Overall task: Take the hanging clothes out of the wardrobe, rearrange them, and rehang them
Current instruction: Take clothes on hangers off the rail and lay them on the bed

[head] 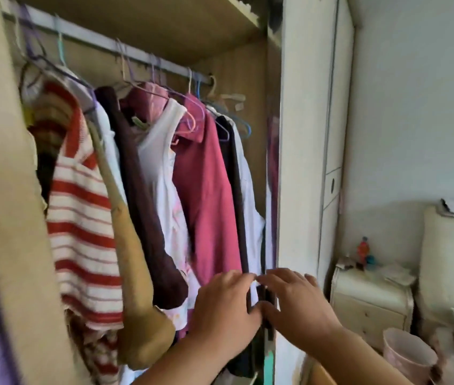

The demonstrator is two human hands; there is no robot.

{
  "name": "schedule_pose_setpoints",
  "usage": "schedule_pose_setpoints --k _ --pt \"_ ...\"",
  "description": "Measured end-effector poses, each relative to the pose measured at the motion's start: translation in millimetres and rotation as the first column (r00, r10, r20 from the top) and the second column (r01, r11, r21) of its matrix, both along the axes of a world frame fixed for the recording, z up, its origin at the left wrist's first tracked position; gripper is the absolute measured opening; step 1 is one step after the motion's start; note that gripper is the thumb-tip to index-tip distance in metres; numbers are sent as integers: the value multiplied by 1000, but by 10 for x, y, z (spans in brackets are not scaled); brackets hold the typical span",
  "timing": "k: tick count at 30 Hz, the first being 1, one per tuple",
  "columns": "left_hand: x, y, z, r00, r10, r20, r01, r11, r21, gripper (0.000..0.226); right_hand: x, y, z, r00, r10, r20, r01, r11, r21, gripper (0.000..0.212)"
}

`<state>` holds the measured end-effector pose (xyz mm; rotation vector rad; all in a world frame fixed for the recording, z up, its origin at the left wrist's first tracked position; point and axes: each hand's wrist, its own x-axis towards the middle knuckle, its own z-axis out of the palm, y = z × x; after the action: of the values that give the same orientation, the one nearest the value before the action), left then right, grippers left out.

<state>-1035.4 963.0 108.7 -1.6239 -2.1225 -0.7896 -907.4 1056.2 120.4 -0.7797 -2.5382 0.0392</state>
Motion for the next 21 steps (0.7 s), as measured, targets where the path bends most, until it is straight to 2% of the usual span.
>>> schedule_pose_setpoints --k 6,11,15,18,21 --pt "-393 -32 405 979 203 -35 -197 974 115 56 -642 272 420 963 257 -82 -250 964 89 48" --pt "-468 -88 861 914 387 -123 -363 914 179 67 -979 517 940 873 469 -136 -443 877 185 47" --pt "-357 -166 1300 771 594 -229 -538 800 265 66 -1154 722 1377 797 588 -136 -534 792 297 47" --pt "-312 -294 1561 729 633 -260 -579 773 260 62 -1284 808 1676 746 652 -139 -578 737 350 47" --pt "-284 -452 1811 644 703 -303 -658 710 250 63 -1478 823 1958 700 699 -143 -615 693 376 49"
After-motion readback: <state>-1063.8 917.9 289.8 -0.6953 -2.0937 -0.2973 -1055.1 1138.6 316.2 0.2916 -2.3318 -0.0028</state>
